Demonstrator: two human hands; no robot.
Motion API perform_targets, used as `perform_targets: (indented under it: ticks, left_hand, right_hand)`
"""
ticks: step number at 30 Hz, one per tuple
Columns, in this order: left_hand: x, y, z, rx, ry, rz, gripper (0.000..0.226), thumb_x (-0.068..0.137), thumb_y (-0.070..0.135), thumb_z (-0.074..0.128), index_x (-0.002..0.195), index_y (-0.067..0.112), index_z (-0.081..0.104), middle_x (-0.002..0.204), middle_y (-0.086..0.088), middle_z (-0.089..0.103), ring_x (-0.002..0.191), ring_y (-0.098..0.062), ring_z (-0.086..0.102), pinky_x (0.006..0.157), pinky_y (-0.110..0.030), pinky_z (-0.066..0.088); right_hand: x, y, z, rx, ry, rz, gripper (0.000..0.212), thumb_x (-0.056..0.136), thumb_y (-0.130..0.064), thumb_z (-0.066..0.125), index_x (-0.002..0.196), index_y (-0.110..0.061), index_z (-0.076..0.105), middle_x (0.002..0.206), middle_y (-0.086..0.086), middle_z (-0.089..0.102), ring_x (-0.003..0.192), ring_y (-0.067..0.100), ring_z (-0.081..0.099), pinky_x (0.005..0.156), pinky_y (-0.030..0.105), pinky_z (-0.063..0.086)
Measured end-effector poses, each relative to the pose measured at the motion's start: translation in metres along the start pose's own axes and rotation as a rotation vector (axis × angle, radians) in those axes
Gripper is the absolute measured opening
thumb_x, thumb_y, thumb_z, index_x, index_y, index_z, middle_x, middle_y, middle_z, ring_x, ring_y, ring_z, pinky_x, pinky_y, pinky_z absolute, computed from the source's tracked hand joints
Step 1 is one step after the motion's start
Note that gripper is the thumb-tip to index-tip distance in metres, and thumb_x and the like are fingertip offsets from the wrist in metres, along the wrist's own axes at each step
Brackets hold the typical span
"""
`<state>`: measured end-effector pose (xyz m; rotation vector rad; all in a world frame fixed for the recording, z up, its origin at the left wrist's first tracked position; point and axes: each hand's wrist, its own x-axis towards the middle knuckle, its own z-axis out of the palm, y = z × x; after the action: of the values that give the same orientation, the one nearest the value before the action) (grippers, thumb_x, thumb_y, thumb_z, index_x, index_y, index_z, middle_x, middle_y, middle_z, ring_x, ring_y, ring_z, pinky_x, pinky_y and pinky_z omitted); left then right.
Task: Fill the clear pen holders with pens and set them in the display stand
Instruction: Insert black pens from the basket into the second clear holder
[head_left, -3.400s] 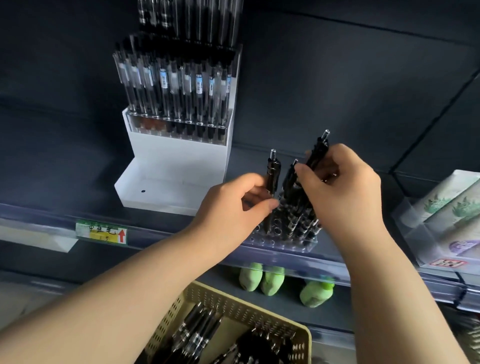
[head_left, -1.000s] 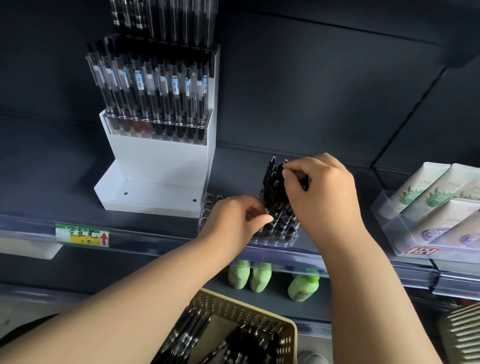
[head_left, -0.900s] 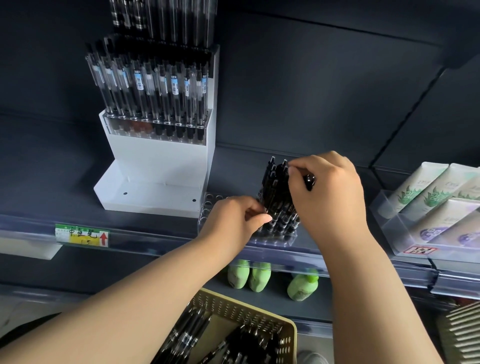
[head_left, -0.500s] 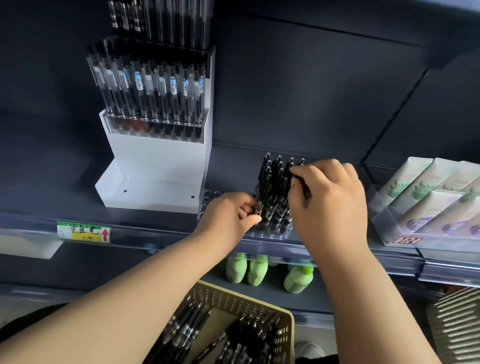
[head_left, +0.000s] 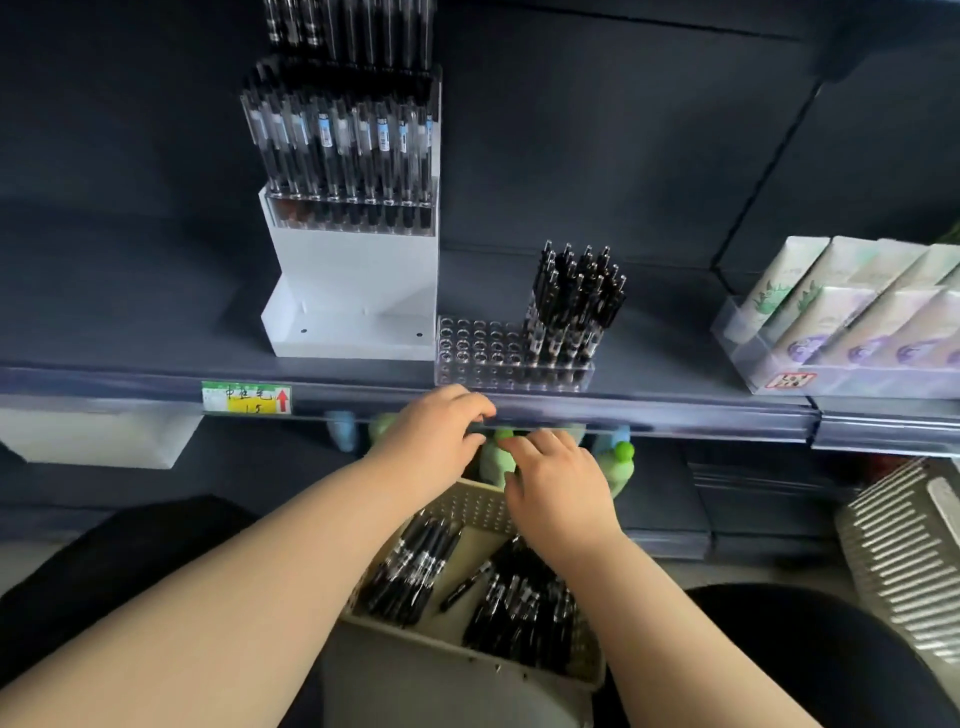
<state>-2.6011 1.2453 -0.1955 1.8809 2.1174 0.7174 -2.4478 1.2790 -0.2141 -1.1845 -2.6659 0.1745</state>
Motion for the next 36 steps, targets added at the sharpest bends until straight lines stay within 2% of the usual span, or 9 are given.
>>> perform_targets:
  ticks: [4, 7, 11, 14, 18, 22, 28, 31, 36]
  left_hand:
    - [-0.023, -0.014, 0.011, 0.086, -0.086, -0.019, 0.03, 0.088, 0.016, 0.058, 0.118, 0.02, 0.059, 0.115, 0.002, 0.057, 0.105, -0.018, 0.053, 0.09, -0.033, 0.044]
    - [-0.039, -0.02, 0.021, 0.137, -0.19, -0.045, 0.03, 0.089, 0.016, 0.056, 0.118, 0.021, 0.058, 0.115, 0.0, 0.056, 0.104, -0.021, 0.053, 0.086, -0.032, 0.044]
    - [-0.056, -0.026, 0.034, 0.211, -0.386, -0.152, 0.03, 0.091, 0.011, 0.052, 0.118, 0.021, 0.057, 0.115, 0.0, 0.053, 0.097, -0.023, 0.054, 0.08, -0.035, 0.047]
    - [-0.062, -0.028, 0.043, 0.344, -0.532, -0.214, 0.031, 0.091, 0.004, 0.048, 0.116, 0.021, 0.058, 0.111, -0.001, 0.053, 0.088, -0.022, 0.055, 0.069, -0.03, 0.045]
    - [-0.06, -0.029, 0.056, 0.439, -0.706, -0.274, 0.035, 0.09, 0.001, 0.044, 0.117, 0.017, 0.058, 0.114, -0.006, 0.057, 0.081, -0.023, 0.049, 0.065, -0.028, 0.039]
    - [-0.054, -0.033, 0.069, 0.506, -0.827, -0.31, 0.035, 0.088, -0.002, 0.048, 0.119, 0.012, 0.056, 0.116, -0.008, 0.056, 0.094, -0.025, 0.056, 0.075, -0.031, 0.046]
    - [-0.052, -0.042, 0.101, 0.506, -0.951, -0.331, 0.037, 0.091, 0.002, 0.048, 0.128, 0.008, 0.049, 0.129, -0.014, 0.049, 0.116, -0.031, 0.051, 0.093, -0.036, 0.043]
    - [-0.052, -0.052, 0.12, 0.423, -0.917, -0.379, 0.04, 0.095, 0.006, 0.041, 0.135, 0.011, 0.042, 0.136, -0.014, 0.042, 0.122, -0.033, 0.045, 0.101, -0.04, 0.039]
    - [-0.045, -0.057, 0.139, 0.394, -0.814, -0.491, 0.051, 0.089, -0.003, 0.04, 0.137, 0.008, 0.029, 0.14, -0.014, 0.032, 0.127, -0.035, 0.039, 0.1, -0.044, 0.038]
  right_hand:
    - [-0.016, 0.005, 0.023, 0.03, -0.172, 0.127, 0.042, 0.087, -0.02, 0.048, 0.129, -0.023, 0.05, 0.116, 0.003, 0.056, 0.112, 0.026, 0.047, 0.085, 0.035, 0.042]
    - [-0.026, 0.007, 0.037, 0.037, -0.279, 0.206, 0.036, 0.085, -0.022, 0.048, 0.121, -0.021, 0.054, 0.111, 0.005, 0.057, 0.107, 0.028, 0.051, 0.078, 0.033, 0.043]
    - [-0.034, 0.008, 0.055, 0.05, -0.452, 0.284, 0.036, 0.085, -0.019, 0.048, 0.119, -0.022, 0.055, 0.117, 0.007, 0.055, 0.107, 0.029, 0.053, 0.082, 0.033, 0.046]
    - [-0.036, 0.01, 0.066, 0.063, -0.515, 0.312, 0.035, 0.085, -0.019, 0.051, 0.119, -0.023, 0.057, 0.121, 0.006, 0.055, 0.109, 0.028, 0.054, 0.087, 0.035, 0.048]
    - [-0.032, 0.01, 0.08, 0.059, -0.563, 0.302, 0.034, 0.086, -0.019, 0.052, 0.119, -0.021, 0.057, 0.121, 0.006, 0.055, 0.109, 0.028, 0.054, 0.089, 0.036, 0.048]
    - [-0.025, 0.009, 0.098, 0.062, -0.599, 0.265, 0.032, 0.086, -0.017, 0.053, 0.117, -0.021, 0.059, 0.121, 0.005, 0.053, 0.108, 0.028, 0.053, 0.088, 0.036, 0.047]
    - [-0.015, 0.009, 0.126, 0.035, -0.683, 0.19, 0.037, 0.088, -0.011, 0.049, 0.124, -0.02, 0.054, 0.126, 0.006, 0.044, 0.116, 0.028, 0.046, 0.093, 0.038, 0.042]
    - [-0.011, 0.011, 0.138, 0.058, -0.71, 0.175, 0.043, 0.085, -0.004, 0.048, 0.125, -0.019, 0.054, 0.129, 0.007, 0.041, 0.117, 0.029, 0.045, 0.095, 0.038, 0.042]
    - [-0.009, 0.011, 0.153, -0.035, -0.788, 0.116, 0.041, 0.087, -0.004, 0.048, 0.125, -0.015, 0.053, 0.132, 0.009, 0.039, 0.118, 0.031, 0.043, 0.093, 0.04, 0.041]
